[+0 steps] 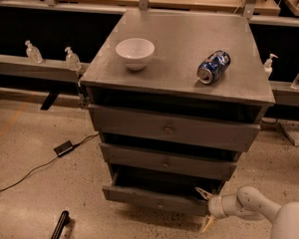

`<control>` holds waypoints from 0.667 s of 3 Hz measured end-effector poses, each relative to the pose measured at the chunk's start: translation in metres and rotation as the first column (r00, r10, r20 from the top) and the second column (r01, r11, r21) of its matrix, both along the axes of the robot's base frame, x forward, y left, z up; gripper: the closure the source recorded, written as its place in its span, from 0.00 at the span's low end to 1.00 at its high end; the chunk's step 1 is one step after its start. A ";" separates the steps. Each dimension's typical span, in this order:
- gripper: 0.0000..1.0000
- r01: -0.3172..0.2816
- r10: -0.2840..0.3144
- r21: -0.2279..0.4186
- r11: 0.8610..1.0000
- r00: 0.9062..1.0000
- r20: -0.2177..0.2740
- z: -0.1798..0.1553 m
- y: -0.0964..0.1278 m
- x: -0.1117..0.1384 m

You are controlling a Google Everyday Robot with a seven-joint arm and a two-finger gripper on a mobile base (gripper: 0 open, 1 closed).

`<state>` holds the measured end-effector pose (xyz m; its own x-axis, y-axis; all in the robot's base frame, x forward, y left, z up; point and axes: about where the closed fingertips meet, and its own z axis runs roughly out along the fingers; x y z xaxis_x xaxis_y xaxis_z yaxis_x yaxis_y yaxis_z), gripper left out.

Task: Open bottom drawer

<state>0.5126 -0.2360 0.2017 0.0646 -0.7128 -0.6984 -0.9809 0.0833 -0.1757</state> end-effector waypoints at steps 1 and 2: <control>0.20 -0.015 0.014 0.071 0.997 1.000 0.010 0.021 -0.001 0.012; 0.44 -0.021 0.019 0.102 0.995 1.000 0.017 0.032 0.000 0.022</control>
Offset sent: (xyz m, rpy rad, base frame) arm 0.0358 -0.0056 0.0480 0.1318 -0.0296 0.0203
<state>0.5345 -0.2364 0.2337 0.0899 -0.6364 -0.7661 -0.9797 0.0819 -0.1829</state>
